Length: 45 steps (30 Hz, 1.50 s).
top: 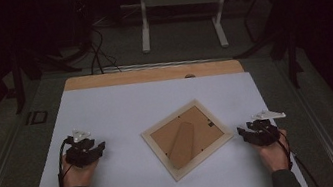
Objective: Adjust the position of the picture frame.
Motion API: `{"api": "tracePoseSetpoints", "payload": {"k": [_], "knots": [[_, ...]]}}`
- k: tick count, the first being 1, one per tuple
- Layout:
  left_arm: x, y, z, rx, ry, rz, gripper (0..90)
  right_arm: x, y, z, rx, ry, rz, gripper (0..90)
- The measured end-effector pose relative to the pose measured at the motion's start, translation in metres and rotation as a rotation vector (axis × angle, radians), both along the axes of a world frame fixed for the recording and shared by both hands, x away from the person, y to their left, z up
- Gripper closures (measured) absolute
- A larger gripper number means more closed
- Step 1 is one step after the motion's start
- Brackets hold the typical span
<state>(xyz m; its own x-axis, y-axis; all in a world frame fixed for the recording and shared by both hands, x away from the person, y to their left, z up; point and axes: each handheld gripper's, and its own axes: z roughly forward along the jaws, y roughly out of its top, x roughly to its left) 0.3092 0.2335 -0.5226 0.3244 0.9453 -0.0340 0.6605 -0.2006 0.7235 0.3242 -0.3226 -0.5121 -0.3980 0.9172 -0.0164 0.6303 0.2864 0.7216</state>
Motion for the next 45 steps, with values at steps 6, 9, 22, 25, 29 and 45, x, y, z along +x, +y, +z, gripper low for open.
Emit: {"api": "tracePoseSetpoints", "payload": {"k": [6, 9, 22, 25, 29, 45], "knots": [[-0.005, -0.012, 0.009, 0.014, -0.029, -0.071, 58.7, 0.000, 0.002, 0.000, -0.014, 0.009, 0.033, 49.6], [-0.007, -0.018, 0.011, 0.018, -0.034, -0.090, 59.5, -0.001, 0.003, 0.002, -0.014, 0.003, 0.036, 49.8], [-0.009, -0.040, 0.015, 0.007, -0.017, -0.134, 56.2, -0.003, 0.006, 0.006, -0.013, -0.002, 0.055, 50.0], [-0.009, -0.045, 0.014, -0.001, -0.014, -0.166, 58.8, -0.003, 0.008, 0.006, -0.020, -0.001, 0.064, 51.1], [-0.010, -0.050, 0.014, -0.007, -0.014, -0.191, 61.3, -0.003, 0.010, 0.006, -0.025, -0.002, 0.071, 53.1], [-0.014, -0.071, 0.009, -0.001, 0.005, -0.258, 64.2, -0.002, 0.007, 0.003, 0.001, -0.008, 0.055, 62.8]]}}
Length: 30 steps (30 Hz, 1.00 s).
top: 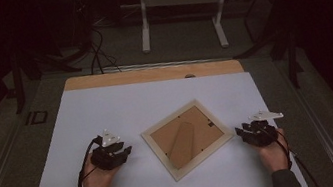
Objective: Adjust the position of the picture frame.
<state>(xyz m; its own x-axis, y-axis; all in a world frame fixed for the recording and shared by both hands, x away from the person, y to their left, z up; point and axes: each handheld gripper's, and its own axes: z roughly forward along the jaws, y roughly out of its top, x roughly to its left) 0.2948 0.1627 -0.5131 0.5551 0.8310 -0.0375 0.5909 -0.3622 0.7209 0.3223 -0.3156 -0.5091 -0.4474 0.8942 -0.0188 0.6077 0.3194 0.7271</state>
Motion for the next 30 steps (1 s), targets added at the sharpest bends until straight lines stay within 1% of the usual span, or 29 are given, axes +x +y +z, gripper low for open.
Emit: {"api": "tracePoseSetpoints", "payload": {"k": [2, 5, 6, 7, 9, 11, 14, 20, 21, 23, 24, 25, 26, 30], "knots": [[0.000, -0.003, -0.002, -0.004, 0.011, -0.001, 64.9, 0.000, 0.000, -0.001, -0.001, 0.007, 0.004, 66.1], [0.001, -0.006, -0.004, -0.004, 0.023, -0.009, 67.9, 0.001, 0.002, -0.004, -0.009, 0.022, 0.015, 74.2], [0.001, -0.006, -0.004, -0.004, 0.023, -0.009, 68.8, 0.001, 0.002, -0.004, -0.009, 0.022, 0.015, 74.2], [0.001, -0.009, -0.005, -0.014, 0.026, -0.016, 71.4, 0.001, 0.004, -0.006, -0.016, 0.027, 0.026, 81.1], [0.000, -0.010, -0.005, -0.031, 0.026, -0.020, 76.1, 0.000, 0.005, -0.006, -0.019, 0.029, 0.035, 86.4], [0.001, -0.012, -0.005, -0.037, 0.031, -0.026, 82.1, 0.000, 0.006, -0.007, -0.023, 0.031, 0.044, 89.5], [0.001, -0.016, -0.006, -0.032, 0.034, -0.037, 90.0, 0.000, 0.007, -0.008, -0.025, 0.039, 0.049, 89.7], [0.002, -0.026, -0.007, -0.021, 0.031, -0.050, 90.0, 0.000, 0.005, -0.009, 0.008, 0.049, 0.052, 89.7], [0.002, -0.027, -0.008, -0.023, 0.032, -0.052, 90.0, 0.000, 0.005, -0.009, 0.009, 0.051, 0.051, 89.7], [0.002, -0.030, -0.008, -0.013, 0.033, -0.058, 90.0, 0.000, 0.005, -0.010, 0.011, 0.055, 0.049, 89.8], [0.002, -0.030, -0.008, -0.013, 0.033, -0.058, 90.0, 0.001, 0.005, -0.010, 0.019, 0.055, 0.050, 89.8], [0.002, -0.033, -0.009, 0.000, 0.031, -0.063, 90.0, 0.001, 0.004, -0.009, 0.033, 0.055, 0.048, 89.8], [0.002, -0.033, -0.009, 0.000, 0.031, -0.063, 90.0, 0.001, 0.004, -0.009, 0.039, 0.054, 0.046, 89.8], [0.002, -0.039, -0.012, -0.008, 0.037, -0.068, 90.0, 0.002, 0.005, -0.012, 0.036, 0.066, 0.046, 89.8]]}}
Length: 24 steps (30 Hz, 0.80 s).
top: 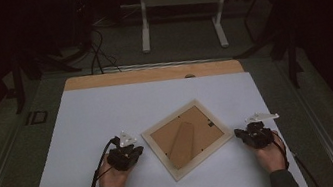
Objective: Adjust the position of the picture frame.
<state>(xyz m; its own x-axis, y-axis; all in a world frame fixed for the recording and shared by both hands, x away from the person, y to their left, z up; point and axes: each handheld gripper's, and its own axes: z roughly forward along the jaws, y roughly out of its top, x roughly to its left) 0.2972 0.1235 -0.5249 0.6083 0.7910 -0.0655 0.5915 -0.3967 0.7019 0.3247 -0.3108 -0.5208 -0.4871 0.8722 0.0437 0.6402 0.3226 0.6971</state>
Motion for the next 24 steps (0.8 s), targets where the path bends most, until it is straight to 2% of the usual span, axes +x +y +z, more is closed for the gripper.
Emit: {"api": "tracePoseSetpoints", "payload": {"k": [6, 13, 24], "knots": [[-0.001, -0.010, -0.001, -0.001, 0.003, -0.012, 90.0, 0.001, 0.003, -0.002, -0.008, 0.008, 0.004, 89.9], [-0.001, -0.019, -0.007, 0.046, 0.009, -0.031, 90.0, 0.001, 0.002, -0.003, -0.005, 0.011, -0.002, 89.8], [0.000, -0.023, -0.007, 0.042, 0.008, -0.030, 90.0, 0.000, 0.003, -0.003, -0.005, 0.010, 0.004, 89.9]]}}
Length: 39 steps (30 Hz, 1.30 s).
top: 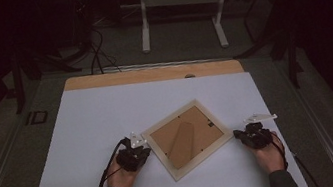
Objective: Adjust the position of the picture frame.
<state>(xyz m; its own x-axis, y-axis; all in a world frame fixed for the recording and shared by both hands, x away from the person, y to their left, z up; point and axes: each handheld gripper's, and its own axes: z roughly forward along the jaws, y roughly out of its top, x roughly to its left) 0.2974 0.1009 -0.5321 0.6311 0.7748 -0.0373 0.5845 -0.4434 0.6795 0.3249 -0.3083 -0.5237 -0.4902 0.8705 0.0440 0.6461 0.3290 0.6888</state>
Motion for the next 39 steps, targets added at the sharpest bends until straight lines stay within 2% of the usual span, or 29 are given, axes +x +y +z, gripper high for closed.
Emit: {"api": "tracePoseSetpoints", "payload": {"k": [9, 13, 18, 32, 37, 39], "knots": [[0.000, -0.003, 0.000, 0.014, -0.007, 0.005, 90.0, 0.000, 0.001, 0.000, 0.002, 0.005, 0.003, 89.9], [0.000, -0.007, 0.002, 0.056, -0.020, -0.001, 90.0, -0.001, 0.001, 0.000, 0.003, 0.005, 0.000, 89.9], [0.002, -0.007, 0.002, 0.049, -0.012, 0.014, 90.0, -0.001, 0.001, -0.001, 0.006, 0.012, -0.002, 89.9], [0.017, -0.013, 0.003, 0.073, -0.009, 0.047, 90.0, 0.000, 0.011, -0.002, -0.008, 0.019, 0.025, 90.0], [0.023, -0.013, 0.003, 0.052, -0.004, 0.059, 90.0, 0.001, 0.012, -0.002, -0.006, 0.023, 0.022, 90.0], [0.028, -0.012, 0.002, 0.042, -0.014, 0.052, 90.0, 0.001, 0.012, -0.003, -0.002, 0.025, 0.021, 90.0]]}}
